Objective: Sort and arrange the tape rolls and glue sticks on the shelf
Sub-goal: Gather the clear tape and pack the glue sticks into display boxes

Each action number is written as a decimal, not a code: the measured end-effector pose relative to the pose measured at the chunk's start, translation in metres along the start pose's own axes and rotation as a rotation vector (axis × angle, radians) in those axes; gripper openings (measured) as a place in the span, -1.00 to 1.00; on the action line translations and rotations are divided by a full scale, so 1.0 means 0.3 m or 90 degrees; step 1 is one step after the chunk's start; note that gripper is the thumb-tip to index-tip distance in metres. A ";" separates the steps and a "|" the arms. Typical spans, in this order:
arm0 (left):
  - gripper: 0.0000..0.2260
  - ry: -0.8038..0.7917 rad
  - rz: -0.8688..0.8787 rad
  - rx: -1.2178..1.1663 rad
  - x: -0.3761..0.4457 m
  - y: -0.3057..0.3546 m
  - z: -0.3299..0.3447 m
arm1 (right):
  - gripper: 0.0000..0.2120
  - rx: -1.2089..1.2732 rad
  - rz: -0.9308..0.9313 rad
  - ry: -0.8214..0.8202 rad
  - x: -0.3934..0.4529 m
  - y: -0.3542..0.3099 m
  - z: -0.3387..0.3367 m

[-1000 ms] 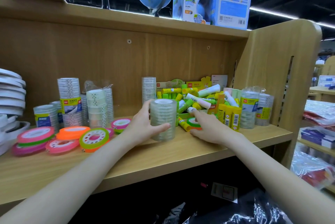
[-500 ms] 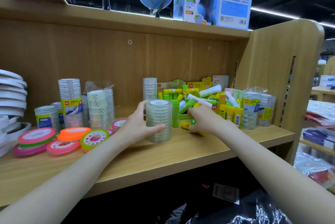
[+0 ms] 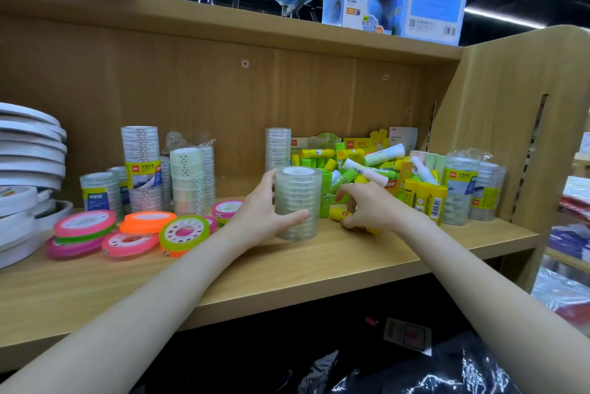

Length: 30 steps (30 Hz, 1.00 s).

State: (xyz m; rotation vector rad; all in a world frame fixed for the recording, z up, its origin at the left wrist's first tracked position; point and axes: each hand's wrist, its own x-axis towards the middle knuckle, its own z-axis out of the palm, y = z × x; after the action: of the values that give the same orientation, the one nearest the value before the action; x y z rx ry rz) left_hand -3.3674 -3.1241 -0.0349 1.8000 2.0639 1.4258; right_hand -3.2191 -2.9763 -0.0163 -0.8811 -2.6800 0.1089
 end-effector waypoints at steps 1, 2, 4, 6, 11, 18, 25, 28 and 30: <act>-0.32 -0.002 -0.002 0.001 -0.001 0.002 0.000 | -0.61 0.035 0.014 0.039 -0.003 0.006 -0.004; -0.32 -0.004 -0.002 0.002 -0.003 0.004 0.000 | -0.64 0.080 0.030 0.096 0.000 0.011 -0.016; -0.32 -0.005 -0.003 0.002 -0.006 0.008 0.000 | -0.69 0.168 0.059 0.210 0.018 0.015 -0.049; -0.33 -0.005 -0.005 0.000 -0.007 0.010 -0.001 | -0.72 0.201 0.069 0.255 0.046 0.012 -0.068; -0.34 -0.010 -0.006 -0.003 -0.009 0.011 -0.001 | -0.70 0.140 0.071 0.202 0.116 -0.009 -0.014; -0.33 -0.020 -0.003 -0.009 -0.014 0.013 -0.006 | -0.59 0.142 0.096 0.152 0.109 0.013 -0.036; -0.27 -0.029 -0.004 -0.002 -0.018 0.011 -0.011 | -0.69 -0.175 0.089 -0.101 -0.034 -0.003 -0.029; -0.27 -0.029 0.000 0.009 -0.023 0.012 -0.009 | -0.70 -0.131 0.029 0.004 -0.139 -0.007 0.040; -0.27 -0.021 0.004 0.022 -0.022 0.008 -0.010 | -0.70 -0.022 -0.055 0.066 -0.189 -0.030 0.054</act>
State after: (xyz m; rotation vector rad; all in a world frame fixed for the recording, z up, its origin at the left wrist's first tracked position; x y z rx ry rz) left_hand -3.3651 -3.1313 -0.0349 1.8305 2.0813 1.3603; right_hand -3.1862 -3.0167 -0.0456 -0.7580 -2.6256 -0.0016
